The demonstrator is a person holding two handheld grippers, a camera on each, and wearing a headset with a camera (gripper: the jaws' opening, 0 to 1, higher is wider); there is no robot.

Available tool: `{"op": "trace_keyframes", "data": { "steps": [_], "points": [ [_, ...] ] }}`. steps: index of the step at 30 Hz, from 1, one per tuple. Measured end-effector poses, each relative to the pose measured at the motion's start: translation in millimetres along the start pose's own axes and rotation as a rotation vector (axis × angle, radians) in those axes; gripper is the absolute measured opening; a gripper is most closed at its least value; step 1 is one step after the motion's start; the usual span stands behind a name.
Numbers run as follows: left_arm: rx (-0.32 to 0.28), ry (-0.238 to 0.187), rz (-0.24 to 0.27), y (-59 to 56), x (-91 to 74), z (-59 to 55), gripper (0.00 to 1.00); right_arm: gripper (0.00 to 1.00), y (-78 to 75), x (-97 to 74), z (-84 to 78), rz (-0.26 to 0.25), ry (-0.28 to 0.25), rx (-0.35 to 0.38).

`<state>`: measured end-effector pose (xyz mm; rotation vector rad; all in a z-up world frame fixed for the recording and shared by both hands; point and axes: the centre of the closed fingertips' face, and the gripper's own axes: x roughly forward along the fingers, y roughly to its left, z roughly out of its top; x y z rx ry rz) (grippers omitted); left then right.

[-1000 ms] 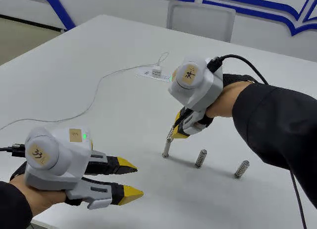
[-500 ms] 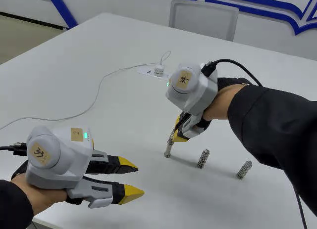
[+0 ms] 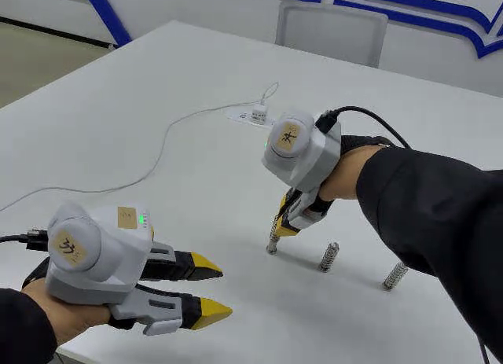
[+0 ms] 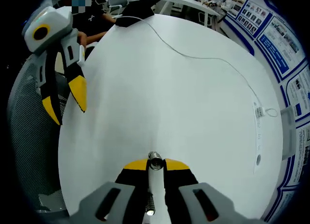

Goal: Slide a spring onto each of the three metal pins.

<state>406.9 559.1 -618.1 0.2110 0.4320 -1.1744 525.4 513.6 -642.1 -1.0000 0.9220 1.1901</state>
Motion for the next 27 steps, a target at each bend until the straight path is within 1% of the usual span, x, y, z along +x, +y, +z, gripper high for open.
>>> {"op": "trace_keyframes", "data": {
  "steps": [5, 16, 22, 27],
  "points": [
    [-0.004, 0.001, 0.001, 0.1, -0.1, -1.1, 0.30, 0.12, 0.1, 6.7, -3.6, 0.009, 0.002, 0.024],
    [-0.005, 0.002, 0.000, 0.4, 0.4, -1.0, 0.30, 0.13, 1.2, 15.1, -7.0, 0.003, -0.002, 0.046],
    [-0.005, 0.003, 0.003, 1.3, -0.5, -0.8, 0.30, 0.13, 0.2, 16.7, -8.1, 0.000, -0.006, 0.052],
    [-0.004, 0.002, 0.005, 1.9, -0.7, -0.4, 0.31, 0.15, -1.3, 14.3, -8.3, -0.008, -0.018, 0.060]
  ]
}}
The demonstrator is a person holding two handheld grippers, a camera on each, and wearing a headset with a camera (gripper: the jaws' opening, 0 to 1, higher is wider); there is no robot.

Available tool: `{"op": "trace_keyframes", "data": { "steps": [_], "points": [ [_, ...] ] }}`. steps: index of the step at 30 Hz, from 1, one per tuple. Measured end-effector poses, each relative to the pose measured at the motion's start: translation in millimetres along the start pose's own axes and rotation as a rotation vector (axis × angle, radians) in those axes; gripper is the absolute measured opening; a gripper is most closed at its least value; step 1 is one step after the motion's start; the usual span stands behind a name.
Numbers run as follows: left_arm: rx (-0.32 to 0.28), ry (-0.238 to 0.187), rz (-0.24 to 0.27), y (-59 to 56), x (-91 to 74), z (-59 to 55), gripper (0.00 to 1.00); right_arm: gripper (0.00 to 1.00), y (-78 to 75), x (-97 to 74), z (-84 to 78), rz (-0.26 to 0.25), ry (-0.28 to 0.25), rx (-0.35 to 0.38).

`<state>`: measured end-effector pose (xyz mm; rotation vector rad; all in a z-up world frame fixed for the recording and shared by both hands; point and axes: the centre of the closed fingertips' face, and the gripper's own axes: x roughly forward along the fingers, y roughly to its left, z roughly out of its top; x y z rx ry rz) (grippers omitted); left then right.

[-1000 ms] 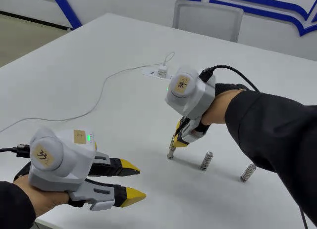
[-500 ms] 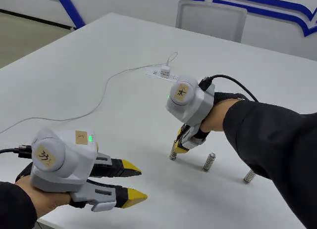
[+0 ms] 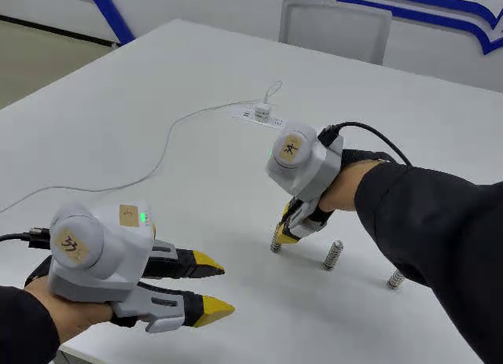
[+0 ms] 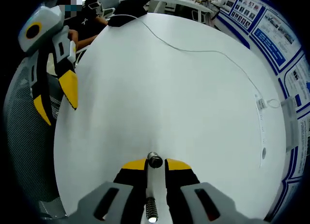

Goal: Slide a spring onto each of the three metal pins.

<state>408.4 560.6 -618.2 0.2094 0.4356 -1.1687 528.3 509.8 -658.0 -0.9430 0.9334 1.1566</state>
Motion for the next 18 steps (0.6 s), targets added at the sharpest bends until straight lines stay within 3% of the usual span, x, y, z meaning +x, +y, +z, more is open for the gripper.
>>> {"op": "trace_keyframes", "data": {
  "steps": [18],
  "points": [
    [-0.001, -0.005, 0.001, 1.1, 3.1, 3.6, 0.32, 0.19, 2.5, -20.0, -12.5, -0.024, -0.059, 0.062]
  ]
}}
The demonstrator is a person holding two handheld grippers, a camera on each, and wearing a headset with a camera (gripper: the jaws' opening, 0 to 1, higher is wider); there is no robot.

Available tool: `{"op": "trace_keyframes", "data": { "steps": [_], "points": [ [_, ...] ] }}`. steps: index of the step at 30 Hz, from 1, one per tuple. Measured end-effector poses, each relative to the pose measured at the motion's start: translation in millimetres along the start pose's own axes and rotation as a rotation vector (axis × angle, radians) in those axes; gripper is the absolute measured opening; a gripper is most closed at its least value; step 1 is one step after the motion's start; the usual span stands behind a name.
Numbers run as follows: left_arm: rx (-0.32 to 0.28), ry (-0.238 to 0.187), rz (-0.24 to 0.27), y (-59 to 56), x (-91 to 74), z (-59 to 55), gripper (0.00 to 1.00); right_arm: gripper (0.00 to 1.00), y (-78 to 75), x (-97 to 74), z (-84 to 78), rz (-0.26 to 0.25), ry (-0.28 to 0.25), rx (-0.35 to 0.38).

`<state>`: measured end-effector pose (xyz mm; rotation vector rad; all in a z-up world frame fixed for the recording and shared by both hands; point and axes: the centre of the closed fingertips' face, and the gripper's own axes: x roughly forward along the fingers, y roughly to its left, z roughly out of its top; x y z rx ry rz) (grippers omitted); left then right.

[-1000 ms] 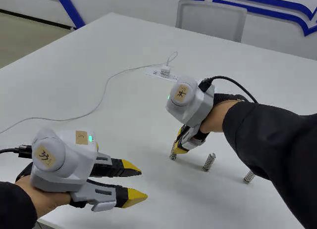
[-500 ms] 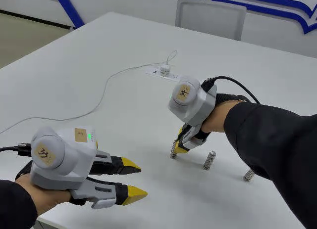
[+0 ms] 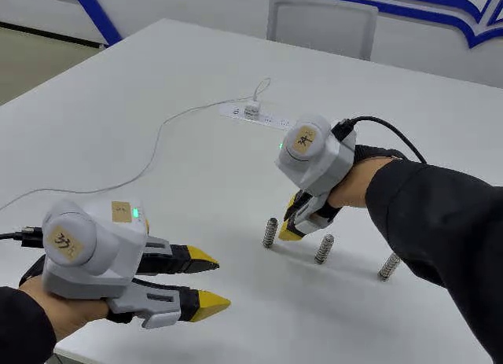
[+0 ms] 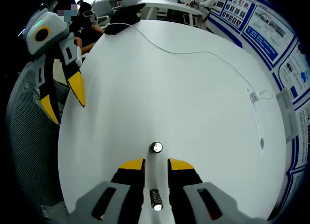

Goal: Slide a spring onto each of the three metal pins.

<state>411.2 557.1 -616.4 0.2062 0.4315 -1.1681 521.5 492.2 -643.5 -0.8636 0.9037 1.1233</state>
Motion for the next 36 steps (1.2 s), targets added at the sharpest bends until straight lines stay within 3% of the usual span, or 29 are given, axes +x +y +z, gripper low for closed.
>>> {"op": "trace_keyframes", "data": {
  "steps": [12, 18, 36],
  "points": [
    [-0.001, -0.004, 0.000, 0.7, 1.3, 1.9, 0.33, 0.21, 18.4, -14.8, -7.8, -0.021, -0.055, 0.013],
    [-0.001, -0.002, -0.003, -1.1, 1.5, 1.2, 0.34, 0.21, 30.0, -26.6, -12.5, -0.032, -0.115, 0.053],
    [-0.018, -0.018, -0.001, -5.5, 5.9, 5.2, 0.38, 0.22, 58.3, -44.9, -60.6, -0.095, -0.212, 0.235]
  ]
}}
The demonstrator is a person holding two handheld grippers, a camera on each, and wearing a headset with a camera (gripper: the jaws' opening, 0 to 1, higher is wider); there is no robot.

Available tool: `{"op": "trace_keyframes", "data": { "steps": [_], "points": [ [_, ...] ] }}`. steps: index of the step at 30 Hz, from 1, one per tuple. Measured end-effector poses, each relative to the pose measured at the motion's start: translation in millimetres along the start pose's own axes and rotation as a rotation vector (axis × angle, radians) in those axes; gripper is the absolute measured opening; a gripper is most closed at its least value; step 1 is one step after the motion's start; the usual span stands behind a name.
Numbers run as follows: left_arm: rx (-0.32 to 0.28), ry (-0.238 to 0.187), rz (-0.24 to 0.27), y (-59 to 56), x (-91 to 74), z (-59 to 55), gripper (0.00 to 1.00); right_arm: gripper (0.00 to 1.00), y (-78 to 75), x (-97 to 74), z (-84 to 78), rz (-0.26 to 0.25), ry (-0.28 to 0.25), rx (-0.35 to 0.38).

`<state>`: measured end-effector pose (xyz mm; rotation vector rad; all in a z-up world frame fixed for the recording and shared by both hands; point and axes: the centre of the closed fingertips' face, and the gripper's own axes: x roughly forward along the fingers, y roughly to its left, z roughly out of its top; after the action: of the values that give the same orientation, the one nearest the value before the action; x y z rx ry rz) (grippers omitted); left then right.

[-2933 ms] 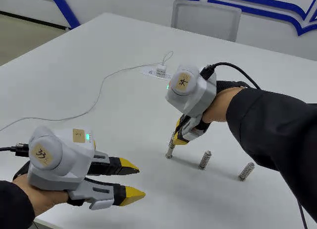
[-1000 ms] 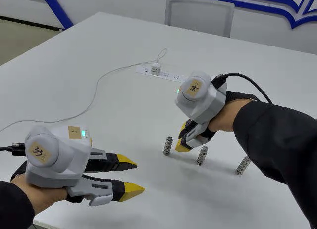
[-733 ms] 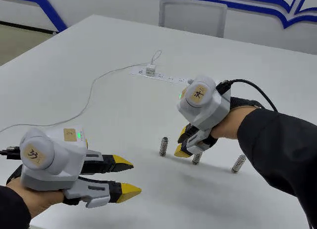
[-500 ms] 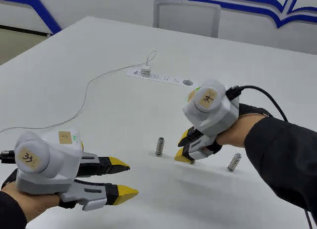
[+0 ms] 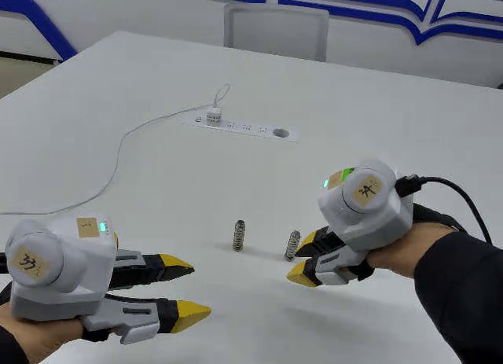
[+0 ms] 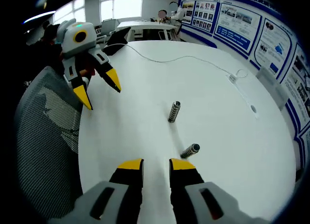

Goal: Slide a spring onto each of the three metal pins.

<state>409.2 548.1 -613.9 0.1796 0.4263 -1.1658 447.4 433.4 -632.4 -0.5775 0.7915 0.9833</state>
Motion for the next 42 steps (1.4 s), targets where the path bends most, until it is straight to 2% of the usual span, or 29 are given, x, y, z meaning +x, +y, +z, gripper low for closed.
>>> {"op": "trace_keyframes", "data": {
  "steps": [9, 14, 18, 30, 33, 42],
  "points": [
    [-0.018, -0.012, 0.015, 4.0, -0.5, 2.1, 0.42, 0.23, 2.9, -19.2, -21.5, -0.056, -0.054, 0.072],
    [-0.029, -0.016, 0.017, 3.5, 0.6, 2.1, 0.43, 0.24, 2.1, -30.7, -38.2, -0.091, -0.082, 0.136],
    [-0.034, -0.011, 0.014, 2.6, 1.9, 0.6, 0.45, 0.24, 0.4, -39.9, -53.6, -0.117, -0.091, 0.176],
    [-0.035, -0.012, 0.017, 3.4, 2.4, 1.5, 0.47, 0.29, -10.1, -66.5, -79.6, -0.189, -0.174, 0.272],
    [-0.036, -0.011, 0.019, 3.7, 1.8, 1.2, 0.47, 0.31, -12.2, -71.5, -84.6, -0.205, -0.200, 0.287],
    [-0.044, -0.003, 0.025, 5.6, 0.4, -3.0, 0.48, 0.42, -17.7, -82.2, -94.8, -0.241, -0.283, 0.249]
  ]
}}
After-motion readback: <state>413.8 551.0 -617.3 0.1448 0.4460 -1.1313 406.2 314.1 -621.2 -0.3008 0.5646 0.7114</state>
